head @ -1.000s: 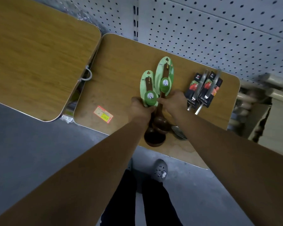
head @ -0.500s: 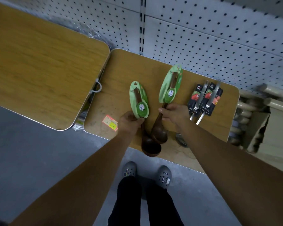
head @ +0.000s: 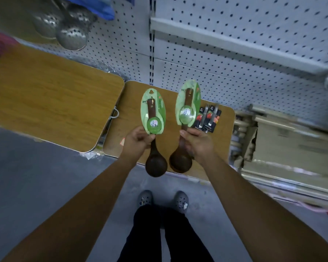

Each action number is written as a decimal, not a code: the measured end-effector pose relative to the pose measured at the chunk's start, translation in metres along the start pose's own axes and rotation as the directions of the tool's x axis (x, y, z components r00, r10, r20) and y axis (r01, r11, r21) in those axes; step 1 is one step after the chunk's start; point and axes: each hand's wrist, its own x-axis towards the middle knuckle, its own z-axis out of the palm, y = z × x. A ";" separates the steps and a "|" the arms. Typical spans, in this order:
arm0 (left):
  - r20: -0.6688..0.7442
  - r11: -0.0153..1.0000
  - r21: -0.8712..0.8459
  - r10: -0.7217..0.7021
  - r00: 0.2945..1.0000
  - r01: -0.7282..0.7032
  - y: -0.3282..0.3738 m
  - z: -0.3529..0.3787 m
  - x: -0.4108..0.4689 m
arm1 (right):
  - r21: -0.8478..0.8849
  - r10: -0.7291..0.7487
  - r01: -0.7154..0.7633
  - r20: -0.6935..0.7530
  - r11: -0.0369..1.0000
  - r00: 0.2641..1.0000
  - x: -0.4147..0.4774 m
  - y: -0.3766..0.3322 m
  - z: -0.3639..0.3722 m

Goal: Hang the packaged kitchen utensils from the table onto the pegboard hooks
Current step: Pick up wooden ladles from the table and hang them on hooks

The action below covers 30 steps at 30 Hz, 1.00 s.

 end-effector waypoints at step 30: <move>0.365 0.930 0.107 0.293 0.884 -0.352 0.080 0.228 -0.235 | 0.135 -0.381 0.404 -0.166 0.905 0.909 -0.275 -0.025 -0.290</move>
